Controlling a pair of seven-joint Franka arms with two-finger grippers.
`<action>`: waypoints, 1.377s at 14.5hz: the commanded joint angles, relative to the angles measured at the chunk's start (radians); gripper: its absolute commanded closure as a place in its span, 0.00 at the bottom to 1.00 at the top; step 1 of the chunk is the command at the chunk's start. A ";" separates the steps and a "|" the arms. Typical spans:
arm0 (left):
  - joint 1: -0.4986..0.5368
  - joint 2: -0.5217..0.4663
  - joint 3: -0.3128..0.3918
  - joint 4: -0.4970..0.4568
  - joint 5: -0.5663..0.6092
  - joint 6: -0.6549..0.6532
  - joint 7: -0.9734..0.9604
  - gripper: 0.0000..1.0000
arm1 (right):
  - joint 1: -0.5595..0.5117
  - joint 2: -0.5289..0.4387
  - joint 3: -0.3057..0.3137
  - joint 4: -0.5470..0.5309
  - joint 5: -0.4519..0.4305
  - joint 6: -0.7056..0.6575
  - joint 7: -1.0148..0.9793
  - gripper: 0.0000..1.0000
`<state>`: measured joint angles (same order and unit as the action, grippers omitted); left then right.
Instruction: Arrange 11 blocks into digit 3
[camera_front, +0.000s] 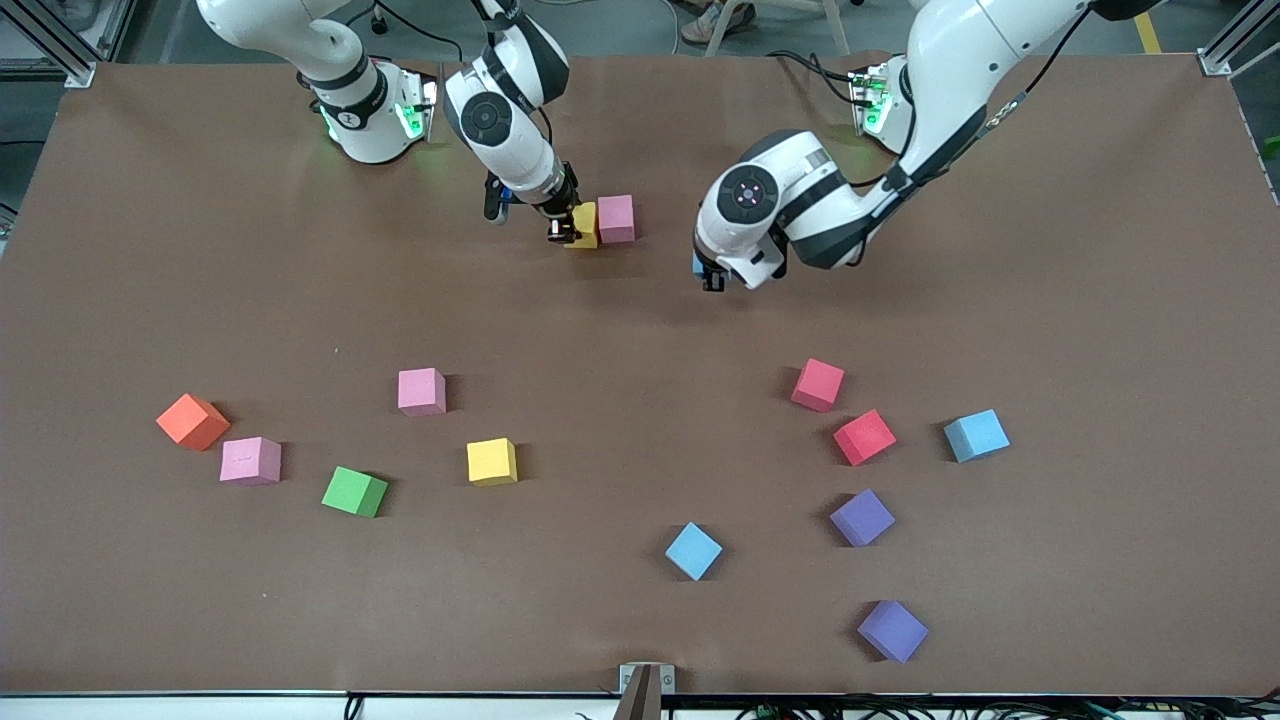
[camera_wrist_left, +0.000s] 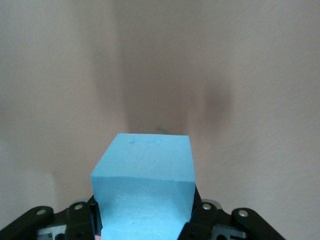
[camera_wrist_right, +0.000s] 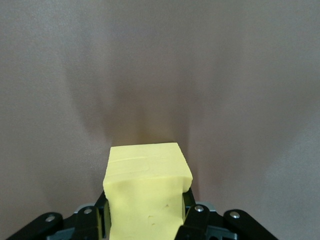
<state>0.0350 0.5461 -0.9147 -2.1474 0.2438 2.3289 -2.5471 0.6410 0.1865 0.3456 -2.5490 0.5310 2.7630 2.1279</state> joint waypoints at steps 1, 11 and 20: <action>-0.050 -0.015 -0.001 -0.043 -0.012 0.073 -0.070 0.80 | 0.020 0.024 0.004 -0.002 0.037 0.018 0.007 0.99; -0.182 -0.025 0.010 -0.115 0.017 0.285 -0.285 0.80 | 0.034 0.038 0.004 0.013 0.057 0.021 0.007 0.99; -0.243 0.006 0.088 -0.117 0.173 0.391 -0.390 0.78 | 0.043 0.036 0.003 0.013 0.050 0.004 0.003 0.00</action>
<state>-0.1603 0.5587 -0.8524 -2.2584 0.3529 2.6795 -2.7553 0.6755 0.2233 0.3459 -2.5371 0.5514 2.7626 2.1302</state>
